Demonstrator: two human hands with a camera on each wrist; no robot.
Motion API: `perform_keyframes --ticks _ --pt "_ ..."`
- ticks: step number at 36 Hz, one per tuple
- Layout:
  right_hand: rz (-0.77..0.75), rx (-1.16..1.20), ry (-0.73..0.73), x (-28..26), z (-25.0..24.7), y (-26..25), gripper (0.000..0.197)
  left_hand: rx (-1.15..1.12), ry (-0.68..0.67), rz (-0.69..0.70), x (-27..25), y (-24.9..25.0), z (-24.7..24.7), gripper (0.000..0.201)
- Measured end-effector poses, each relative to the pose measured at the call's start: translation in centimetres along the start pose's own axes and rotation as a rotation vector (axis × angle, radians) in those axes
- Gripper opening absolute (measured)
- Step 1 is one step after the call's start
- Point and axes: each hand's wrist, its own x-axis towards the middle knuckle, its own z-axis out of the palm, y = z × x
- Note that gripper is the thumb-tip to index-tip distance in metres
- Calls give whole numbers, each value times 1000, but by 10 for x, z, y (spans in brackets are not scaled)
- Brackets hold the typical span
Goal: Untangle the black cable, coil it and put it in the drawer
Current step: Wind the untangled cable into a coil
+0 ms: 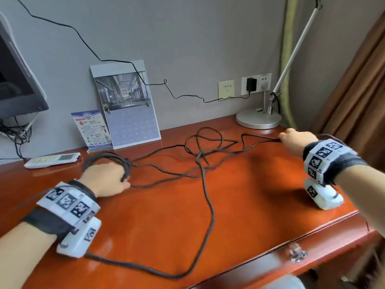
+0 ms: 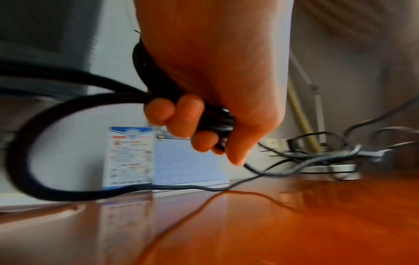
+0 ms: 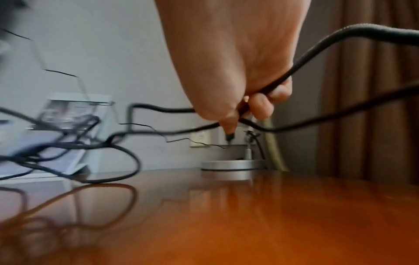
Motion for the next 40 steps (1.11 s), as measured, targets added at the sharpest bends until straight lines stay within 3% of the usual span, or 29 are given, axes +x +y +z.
perform_keyframes --ticks 4,8,10,12,14,16,20,23,28,31,34,36,38,40 --pt "257 208 56 23 15 28 40 -97 125 -322 15 -51 6 28" --pt "349 311 88 34 10 25 36 -248 230 -485 23 -61 6 29" --pt "327 334 60 37 8 19 34 -401 260 -444 28 -55 4 21" --pt "304 396 22 41 9 11 34 -695 248 -293 27 -49 3 7" --pt "293 469 3 41 4 -1 38 -932 189 -140 23 -50 2 23" --pt "236 516 7 34 -9 -16 40 -1075 204 -91 20 -51 -1 22" --pt "43 558 7 12 -43 -56 49 -1393 331 -187 16 -57 -6 10" --pt "-162 608 48 -11 -73 -93 53 -1652 417 -252 16 -60 -13 21" --pt "-526 842 92 -68 -119 -155 53 -1982 467 -165 4 -37 -48 45" --pt "-706 897 38 -102 -135 -189 71 -2130 422 -59 -10 -19 -73 62" --pt "-814 916 -76 -124 -135 -215 95 -2234 316 200 -28 -1 -95 46" --pt "-849 960 -122 -128 -131 -225 104 -2269 219 443 -38 10 -106 36" --pt "-902 1029 -151 -126 -127 -234 103 -2267 130 675 -48 18 -116 36" --pt "-994 1048 -145 -124 -121 -240 74 -2268 58 816 -55 24 -125 35"
